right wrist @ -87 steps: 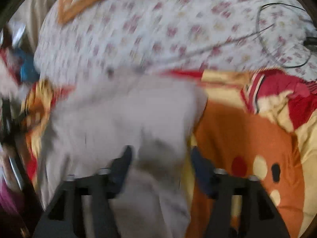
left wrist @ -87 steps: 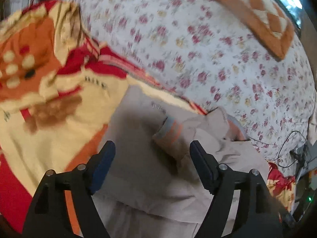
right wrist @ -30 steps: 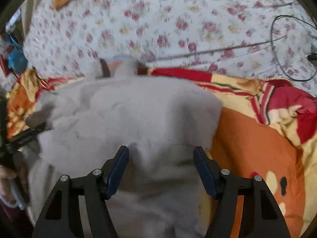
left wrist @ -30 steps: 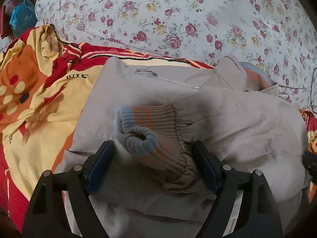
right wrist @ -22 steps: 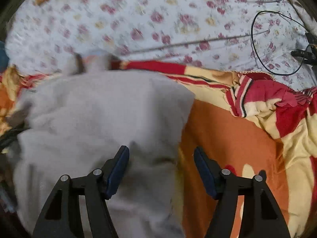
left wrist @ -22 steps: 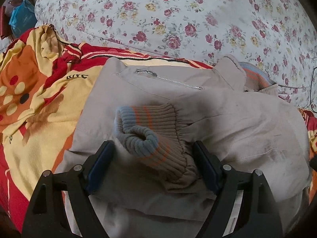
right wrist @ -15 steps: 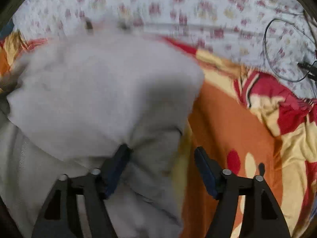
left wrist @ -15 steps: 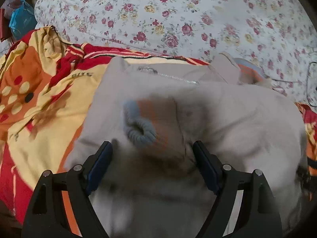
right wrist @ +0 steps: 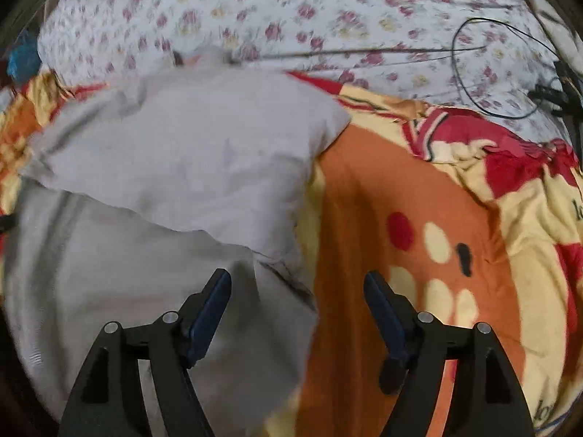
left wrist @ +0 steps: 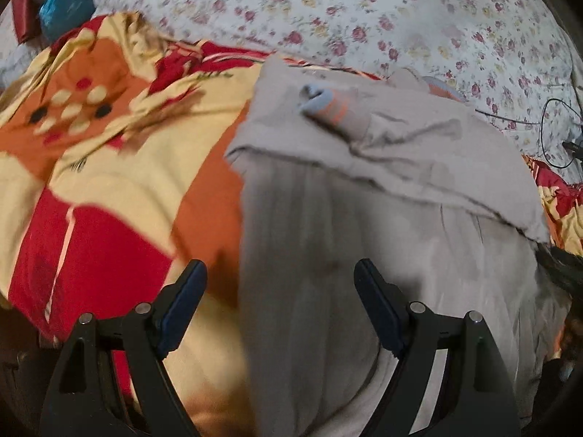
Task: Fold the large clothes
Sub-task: 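Move both tools to the striped hem of the folded beige jacket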
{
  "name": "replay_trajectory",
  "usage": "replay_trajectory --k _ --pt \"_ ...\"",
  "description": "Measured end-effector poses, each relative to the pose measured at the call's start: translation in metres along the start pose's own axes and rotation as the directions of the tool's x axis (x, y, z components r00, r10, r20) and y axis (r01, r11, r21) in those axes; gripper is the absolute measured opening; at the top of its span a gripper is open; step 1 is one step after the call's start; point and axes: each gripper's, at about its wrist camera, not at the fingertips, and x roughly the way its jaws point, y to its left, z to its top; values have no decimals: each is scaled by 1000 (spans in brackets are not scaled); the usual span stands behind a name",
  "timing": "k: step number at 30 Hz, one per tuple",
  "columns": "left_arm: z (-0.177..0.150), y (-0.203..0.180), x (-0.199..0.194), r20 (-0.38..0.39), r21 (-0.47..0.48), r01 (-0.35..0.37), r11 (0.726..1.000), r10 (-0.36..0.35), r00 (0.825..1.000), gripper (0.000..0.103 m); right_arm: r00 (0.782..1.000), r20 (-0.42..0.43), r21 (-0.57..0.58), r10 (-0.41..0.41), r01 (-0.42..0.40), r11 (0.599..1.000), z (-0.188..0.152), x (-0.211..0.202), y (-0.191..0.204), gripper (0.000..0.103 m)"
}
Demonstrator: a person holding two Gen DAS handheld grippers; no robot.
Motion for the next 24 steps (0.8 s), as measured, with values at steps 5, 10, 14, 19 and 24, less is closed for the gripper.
replay_trajectory --k 5,10,14,19,24 --pt "-10 23 -17 13 -52 -16 999 16 1000 83 981 125 355 146 -182 917 -1 8 -51 39" --pt "-18 35 -21 21 -90 -14 996 16 1000 83 978 125 457 165 -205 866 -14 18 -75 37" --pt "-24 30 -18 -7 -71 13 997 -13 1000 83 981 106 400 164 -193 896 -12 -12 -69 42" --pt "-26 21 -17 -12 -51 18 999 -18 1000 83 975 200 294 99 -156 943 -1 -60 -54 44" --pt "-26 14 -24 2 -52 37 998 -37 999 83 973 184 234 138 -179 956 29 -31 -33 40"
